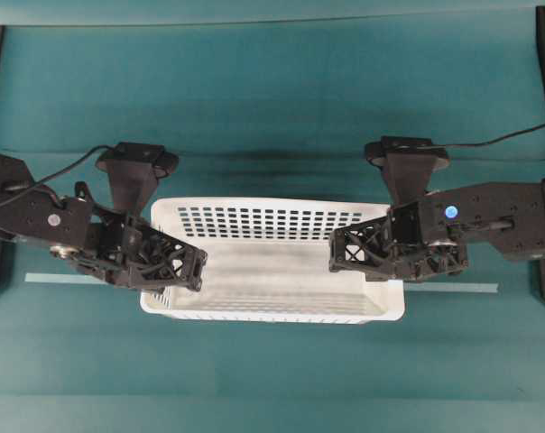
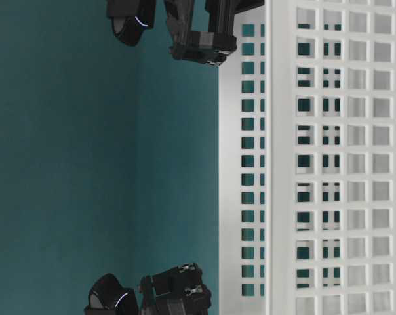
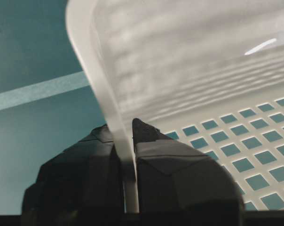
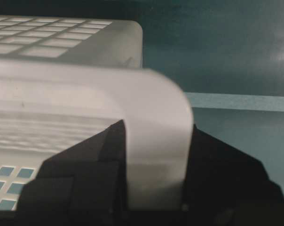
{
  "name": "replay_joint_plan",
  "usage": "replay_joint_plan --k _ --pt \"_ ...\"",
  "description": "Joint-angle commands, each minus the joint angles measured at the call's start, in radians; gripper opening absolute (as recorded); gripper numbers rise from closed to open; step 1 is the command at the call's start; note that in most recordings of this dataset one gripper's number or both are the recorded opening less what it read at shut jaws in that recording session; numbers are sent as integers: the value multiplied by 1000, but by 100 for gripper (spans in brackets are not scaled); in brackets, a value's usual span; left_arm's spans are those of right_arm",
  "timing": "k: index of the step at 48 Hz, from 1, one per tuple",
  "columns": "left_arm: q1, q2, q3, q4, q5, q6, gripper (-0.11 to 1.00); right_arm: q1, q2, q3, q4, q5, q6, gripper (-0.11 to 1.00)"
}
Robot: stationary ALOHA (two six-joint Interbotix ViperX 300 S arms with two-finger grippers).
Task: Lift the white basket with both hands.
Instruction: 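Hold the basket steady with both grippers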
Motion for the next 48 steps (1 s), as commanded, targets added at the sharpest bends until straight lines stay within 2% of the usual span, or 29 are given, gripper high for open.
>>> replay_joint_plan --k 1,11,31,48 --pt "-14 -14 -31 8 -11 11 -3 17 21 -3 -11 -37 -12 16" --pt "-17 -11 -18 8 -12 -48 -3 18 37 2 -9 -64 -14 16" --pt "-25 -5 -5 8 -21 -54 -3 18 43 12 -6 -67 -14 16" --pt "-25 -11 28 9 -95 -48 -3 20 34 46 -8 -129 -18 16"
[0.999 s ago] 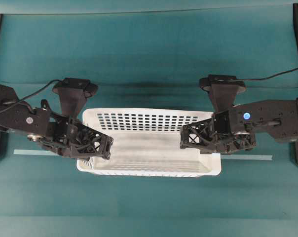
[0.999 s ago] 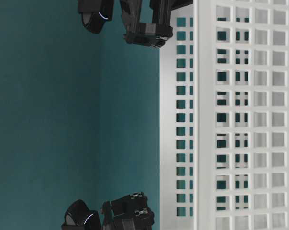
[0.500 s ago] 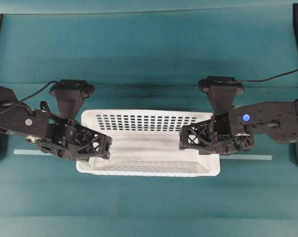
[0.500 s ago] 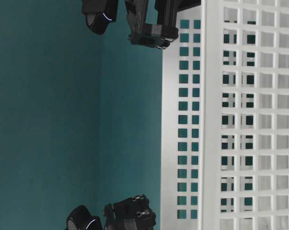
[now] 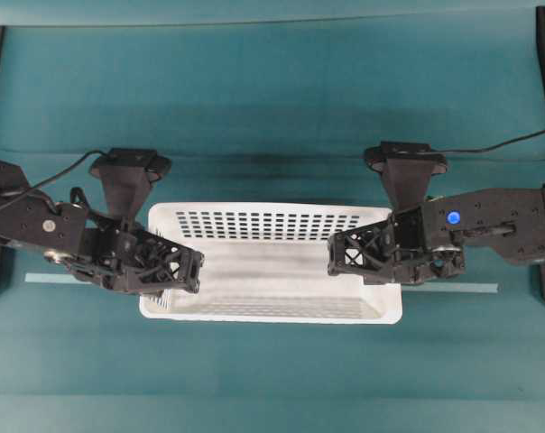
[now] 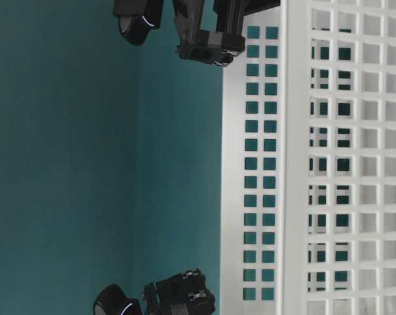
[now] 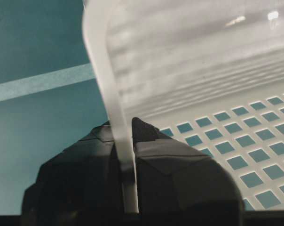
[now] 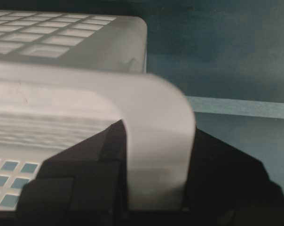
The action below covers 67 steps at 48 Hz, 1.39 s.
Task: Lift the white basket with both hands.
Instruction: 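Hold the basket steady with both grippers, then set the basket down and open both grippers to release the rims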
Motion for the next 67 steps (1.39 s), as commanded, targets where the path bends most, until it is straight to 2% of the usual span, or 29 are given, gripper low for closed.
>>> replay_joint_plan --k 1,12,14,18,22,26,30,36,40,47,56,67 --pt "-9 -6 -5 9 -57 15 -3 9 25 15 -8 -38 -20 17" --pt "-9 -8 2 9 -92 32 -3 9 23 23 -11 -69 -18 17" --pt "-9 -8 2 9 -92 38 -3 9 23 23 -12 -72 -17 20" --pt "-9 -8 3 8 -92 44 0 9 23 21 -11 -69 -14 39" --pt "-9 -8 9 9 -92 44 10 9 26 17 -11 -66 -15 63" --pt "-8 -9 18 8 -92 44 29 9 29 11 -11 -55 -15 85" --pt "-8 -15 25 9 -91 40 52 9 29 9 -11 -48 -14 97" --pt "-9 -14 20 8 -91 38 87 9 29 9 -12 -46 -14 96" --pt "-8 -17 14 9 -89 38 98 8 25 9 -11 -44 -14 96" --pt "-6 -44 2 8 -78 37 97 6 -17 -3 -11 0 -14 96" --pt "2 -126 0 9 5 49 97 -6 -101 -20 -20 103 -14 96" --pt "18 -212 -12 9 57 46 97 -21 -155 -44 -26 135 -20 96"
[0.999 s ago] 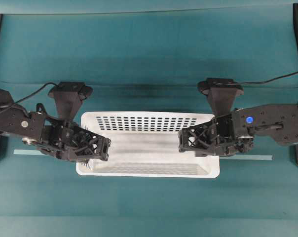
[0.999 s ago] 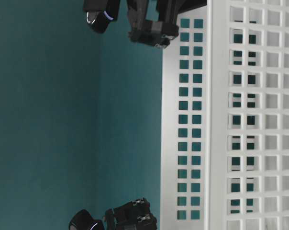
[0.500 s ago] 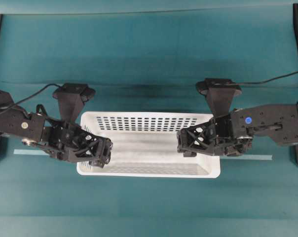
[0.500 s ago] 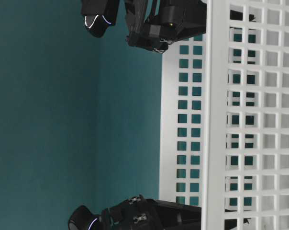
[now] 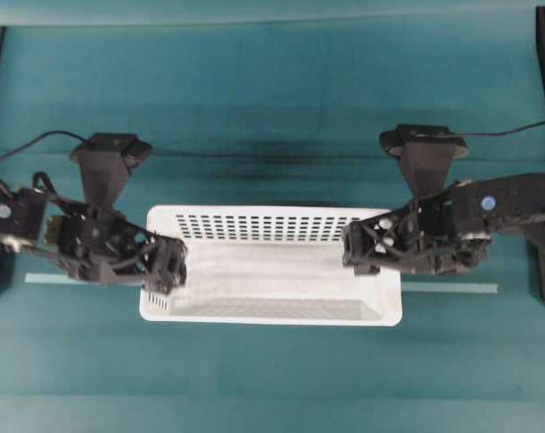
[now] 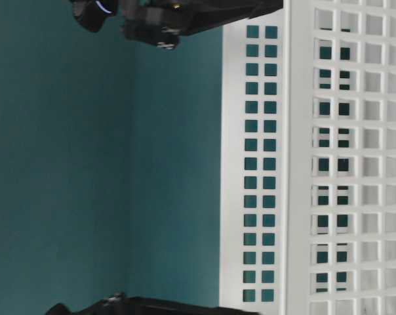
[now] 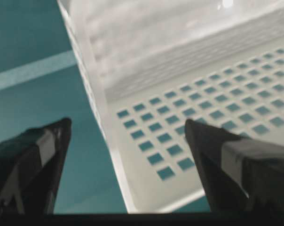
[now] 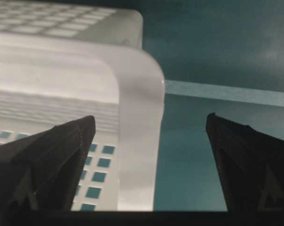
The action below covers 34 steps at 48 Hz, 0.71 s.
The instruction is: Lift the white basket with both hands.
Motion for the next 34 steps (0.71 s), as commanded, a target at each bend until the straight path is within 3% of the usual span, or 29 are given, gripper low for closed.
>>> replay_joint_plan --k 1,14,20,25,31,34 --pt "2 -61 -32 2 3 3 97 0 -31 -26 -5 17 -5 96" --pt "9 -219 -60 3 18 8 97 -3 -189 -81 -52 97 -11 96" --pt "9 -305 -48 3 -2 84 97 -3 -261 -80 -78 63 -14 96" --pt "14 -368 -18 3 -23 164 97 -3 -319 -57 -140 -52 -37 96" --pt "41 -420 12 2 -34 190 97 -8 -385 6 -244 -279 -100 96" --pt "54 -448 31 3 -49 206 97 -14 -413 37 -264 -367 -114 96"
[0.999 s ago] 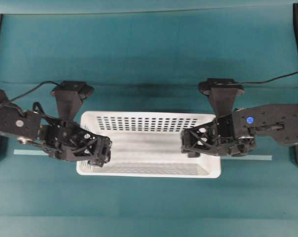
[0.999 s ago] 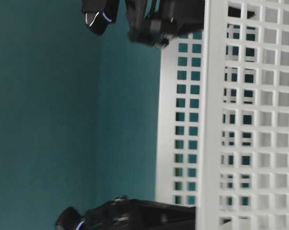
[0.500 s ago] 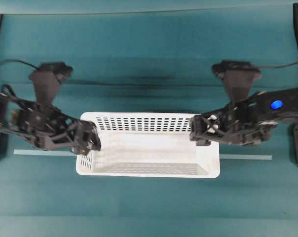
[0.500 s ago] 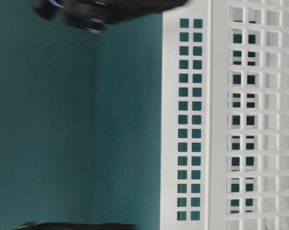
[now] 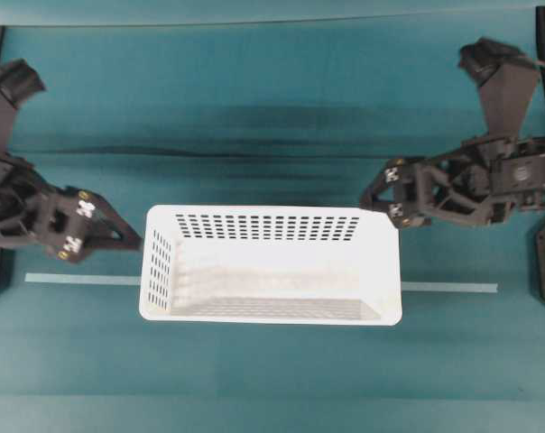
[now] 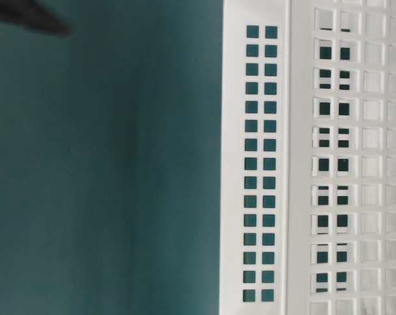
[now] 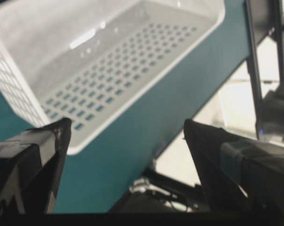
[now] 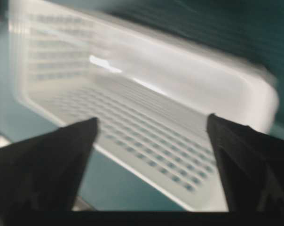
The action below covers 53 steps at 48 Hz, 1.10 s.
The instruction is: Lift the white basket with both hands.
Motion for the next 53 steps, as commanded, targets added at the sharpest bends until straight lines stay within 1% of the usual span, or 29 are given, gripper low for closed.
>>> replay_joint_plan --k 1,6,10,12,13,17,21,22,26,30,33,37,42,45,53 --pt "18 -38 8 3 -29 21 97 -11 -38 31 -40 -132 -15 96" --pt "32 -87 35 2 -94 91 97 -12 -84 83 -74 -222 -35 96" --pt "32 -112 54 3 -147 161 97 -12 -112 112 -107 -247 -64 96" --pt "34 -121 63 3 -178 206 97 -12 -124 121 -129 -258 -84 96" --pt "34 -126 69 3 -199 241 97 -12 -130 123 -140 -259 -97 96" --pt "34 -138 78 3 -249 342 97 -12 -149 133 -192 -272 -150 96" --pt "32 -146 80 3 -285 440 97 -12 -163 143 -236 -305 -230 96" --pt "32 -150 81 2 -291 476 97 -12 -166 146 -244 -313 -249 96" --pt "32 -158 86 3 -296 578 97 -12 -172 156 -275 -356 -325 96" --pt "28 -169 86 3 -299 667 97 -11 -178 172 -288 -405 -417 96" --pt "25 -183 87 2 -301 716 97 -11 -184 184 -290 -442 -480 96" --pt "25 -210 87 3 -301 767 97 -12 -201 202 -288 -492 -552 96" --pt "25 -247 87 3 -299 792 97 -12 -239 218 -288 -538 -620 96" --pt "25 -272 91 3 -299 795 97 -12 -262 225 -288 -555 -635 96" --pt "18 -321 104 3 -301 802 97 -11 -322 253 -288 -563 -635 96"
